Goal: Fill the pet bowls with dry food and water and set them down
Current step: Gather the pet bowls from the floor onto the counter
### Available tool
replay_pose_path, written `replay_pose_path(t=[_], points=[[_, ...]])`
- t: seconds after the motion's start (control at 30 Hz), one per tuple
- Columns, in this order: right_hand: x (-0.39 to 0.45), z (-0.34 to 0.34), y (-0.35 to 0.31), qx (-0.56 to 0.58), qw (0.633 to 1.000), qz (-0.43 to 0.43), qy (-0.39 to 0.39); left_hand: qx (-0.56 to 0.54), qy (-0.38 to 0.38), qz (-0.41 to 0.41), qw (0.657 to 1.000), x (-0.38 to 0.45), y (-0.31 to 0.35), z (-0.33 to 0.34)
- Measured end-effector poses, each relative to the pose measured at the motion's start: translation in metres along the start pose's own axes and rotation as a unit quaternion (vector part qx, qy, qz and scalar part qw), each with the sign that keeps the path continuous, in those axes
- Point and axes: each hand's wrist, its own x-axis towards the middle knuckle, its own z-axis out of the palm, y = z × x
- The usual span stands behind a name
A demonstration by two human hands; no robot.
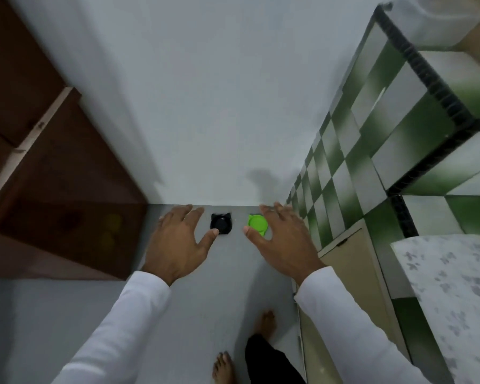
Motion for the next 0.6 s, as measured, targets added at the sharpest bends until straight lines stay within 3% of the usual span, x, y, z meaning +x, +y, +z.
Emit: replay_pose_path(t=[0.6], points=[[0.176, 0.052, 0.071, 0.018, 0.997, 0.018, -0.07, -0.038, -0.055, -0.074, 0.995, 0.149, -0.015, 0.102]])
